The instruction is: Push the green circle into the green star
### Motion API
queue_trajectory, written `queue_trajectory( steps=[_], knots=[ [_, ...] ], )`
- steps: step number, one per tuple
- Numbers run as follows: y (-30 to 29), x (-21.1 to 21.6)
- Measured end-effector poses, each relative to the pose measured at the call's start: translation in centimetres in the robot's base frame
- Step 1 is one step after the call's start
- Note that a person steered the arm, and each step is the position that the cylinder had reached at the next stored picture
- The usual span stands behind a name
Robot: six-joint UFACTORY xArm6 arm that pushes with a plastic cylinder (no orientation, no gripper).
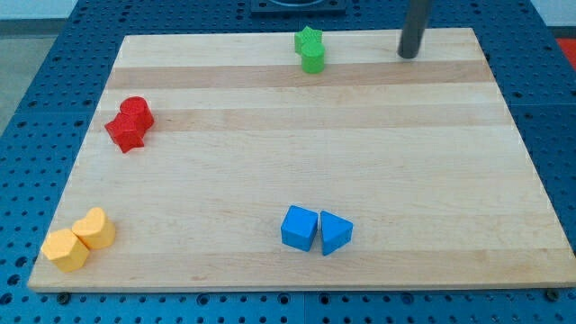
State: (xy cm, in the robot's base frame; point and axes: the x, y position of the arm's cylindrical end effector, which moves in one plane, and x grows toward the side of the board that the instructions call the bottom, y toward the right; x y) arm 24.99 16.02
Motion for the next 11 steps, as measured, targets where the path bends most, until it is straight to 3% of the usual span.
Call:
queue_trajectory(
  steps=[3,8,9,10,11],
  knots=[
    [-7.5,4.3],
    [-12.9,2.0],
    [-12.8,2.0],
    [-7.4,2.1],
    [0.6,-0.6]
  ],
)
